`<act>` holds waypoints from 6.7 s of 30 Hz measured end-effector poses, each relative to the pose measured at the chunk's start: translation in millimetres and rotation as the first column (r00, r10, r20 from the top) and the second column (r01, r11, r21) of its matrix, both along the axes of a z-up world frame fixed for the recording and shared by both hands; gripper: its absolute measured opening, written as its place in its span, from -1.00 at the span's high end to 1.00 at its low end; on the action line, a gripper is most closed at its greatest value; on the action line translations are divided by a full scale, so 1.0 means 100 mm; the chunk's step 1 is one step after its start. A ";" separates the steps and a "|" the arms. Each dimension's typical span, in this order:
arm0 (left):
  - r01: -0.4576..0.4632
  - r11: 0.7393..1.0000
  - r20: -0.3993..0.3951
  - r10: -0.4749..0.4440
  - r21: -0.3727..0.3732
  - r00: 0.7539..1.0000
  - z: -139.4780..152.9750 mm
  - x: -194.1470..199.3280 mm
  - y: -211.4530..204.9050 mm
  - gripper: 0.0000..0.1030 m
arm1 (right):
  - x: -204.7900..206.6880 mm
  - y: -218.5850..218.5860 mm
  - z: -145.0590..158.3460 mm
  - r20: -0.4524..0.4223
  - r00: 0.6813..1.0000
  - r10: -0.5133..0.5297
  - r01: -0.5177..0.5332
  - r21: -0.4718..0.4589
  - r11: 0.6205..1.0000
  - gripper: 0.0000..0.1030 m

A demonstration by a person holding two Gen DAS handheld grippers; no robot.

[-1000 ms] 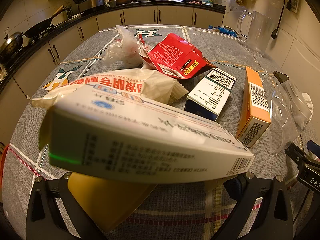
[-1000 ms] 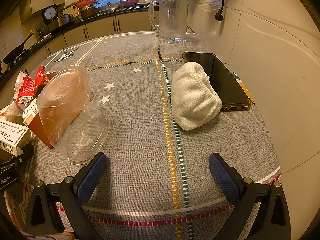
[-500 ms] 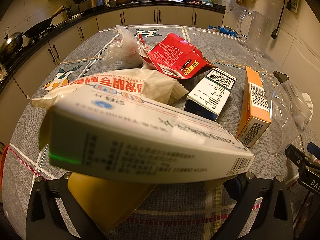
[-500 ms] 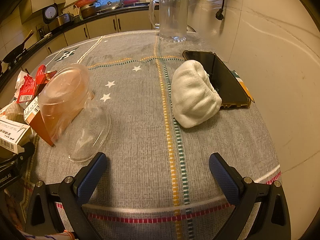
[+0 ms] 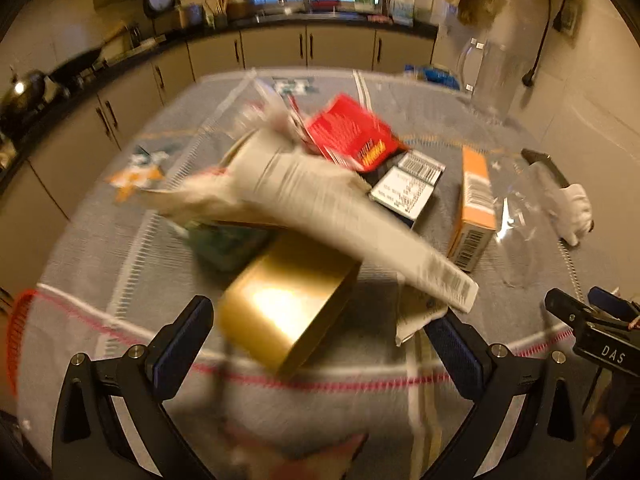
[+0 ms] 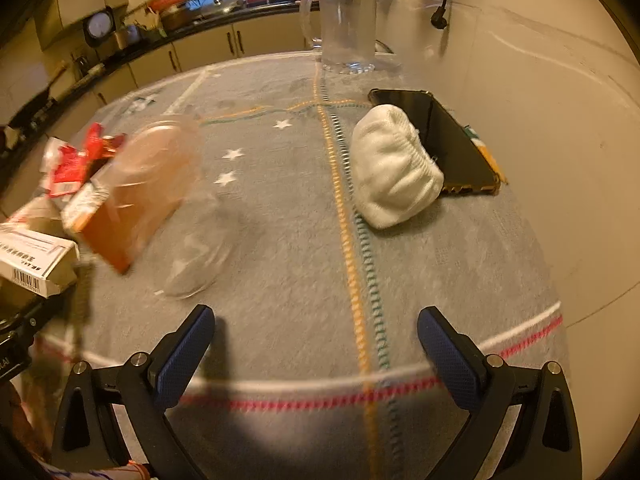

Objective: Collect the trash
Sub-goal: 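Move both tools back from the table toward the trash pile, then grasp the gold tape roll with the left tool while the right tool grasps the white box, then carry both items to the red wastebasket and open both tools to drop them, then return both tools to the table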

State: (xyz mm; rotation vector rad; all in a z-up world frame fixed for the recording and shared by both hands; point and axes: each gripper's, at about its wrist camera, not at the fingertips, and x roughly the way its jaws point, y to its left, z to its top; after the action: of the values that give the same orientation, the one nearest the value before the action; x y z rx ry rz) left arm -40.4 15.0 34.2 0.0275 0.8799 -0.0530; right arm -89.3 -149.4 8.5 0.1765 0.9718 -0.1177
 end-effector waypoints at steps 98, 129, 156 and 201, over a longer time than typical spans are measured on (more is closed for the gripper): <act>0.059 0.998 0.098 -0.059 0.005 0.993 0.25 -0.54 0.75 -0.55 | -0.25 1.25 0.62 0.258 0.902 0.347 -0.389 0.135 0.911 -0.53; 0.057 0.990 0.028 -0.054 -0.127 0.998 0.20 -0.37 0.68 0.61 | 0.00 1.17 0.45 0.244 0.906 0.347 -0.411 0.303 0.860 0.72; -0.334 0.926 0.112 0.356 -0.176 0.928 0.45 -1.20 2.51 0.61 | -0.35 2.55 0.85 0.262 0.784 0.563 -0.616 0.217 0.757 0.72; -0.562 0.798 0.082 0.589 -0.218 0.804 0.34 -1.51 3.81 -0.28 | -0.04 4.08 0.40 0.187 0.724 0.664 -0.685 0.303 0.662 -0.14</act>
State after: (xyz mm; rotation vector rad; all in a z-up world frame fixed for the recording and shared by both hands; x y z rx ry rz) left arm -191.1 396.4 68.7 -0.4109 0.7015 0.4408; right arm -93.5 259.0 48.4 0.1343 0.9364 0.7653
